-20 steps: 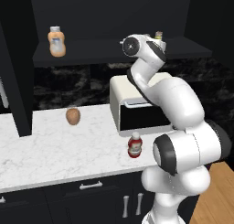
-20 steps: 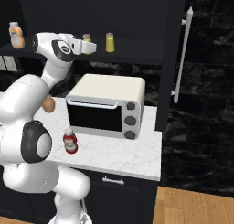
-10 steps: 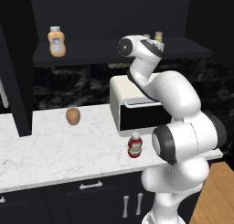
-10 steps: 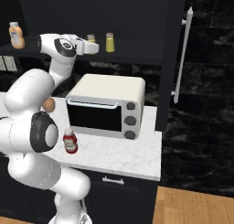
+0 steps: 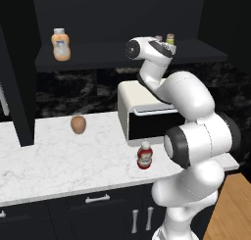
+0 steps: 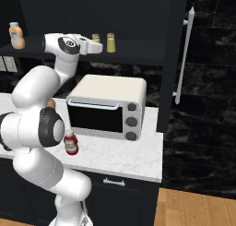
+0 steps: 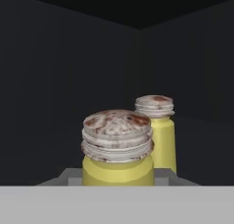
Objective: Put the shaker and condiment bottle from the counter next to their counterparts in the cabinet.
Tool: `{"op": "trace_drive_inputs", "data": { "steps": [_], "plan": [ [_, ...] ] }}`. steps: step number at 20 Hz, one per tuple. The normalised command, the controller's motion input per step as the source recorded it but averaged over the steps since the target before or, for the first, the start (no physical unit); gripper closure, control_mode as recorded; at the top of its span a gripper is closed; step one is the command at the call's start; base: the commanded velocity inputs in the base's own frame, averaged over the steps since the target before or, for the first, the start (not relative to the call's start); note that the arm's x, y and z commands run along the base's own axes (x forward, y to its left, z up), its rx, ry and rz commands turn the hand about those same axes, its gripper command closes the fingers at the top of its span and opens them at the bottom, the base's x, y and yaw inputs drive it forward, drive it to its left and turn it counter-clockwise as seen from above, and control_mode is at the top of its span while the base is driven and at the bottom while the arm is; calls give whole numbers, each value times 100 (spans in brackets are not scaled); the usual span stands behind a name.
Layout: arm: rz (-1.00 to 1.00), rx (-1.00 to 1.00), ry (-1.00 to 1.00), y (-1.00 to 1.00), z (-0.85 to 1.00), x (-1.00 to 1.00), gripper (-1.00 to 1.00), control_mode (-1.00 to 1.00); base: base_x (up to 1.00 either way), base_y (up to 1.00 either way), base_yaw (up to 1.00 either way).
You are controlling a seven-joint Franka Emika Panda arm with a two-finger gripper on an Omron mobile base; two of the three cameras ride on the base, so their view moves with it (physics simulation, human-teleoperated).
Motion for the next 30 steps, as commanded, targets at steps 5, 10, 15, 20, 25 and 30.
{"op": "trace_drive_inputs", "data": {
  "steps": [5,10,15,20,25,30],
  "plan": [
    [-1,0,-3,-20,-15,20,100,-100,0,0,0],
    [0,0,-1,-2,-22,23,100,-100,0,0,0],
    [0,0,-1,-7,-23,23,100,-100,0,0,0],
    [0,0,0,-1,-26,24,-100,-100,0,0,0],
    [0,1,0,0,-24,3,-100,-100,0,0,0],
    [-1,6,0,0,-2,-59,-100,-100,0,0,0]
  ]
}}
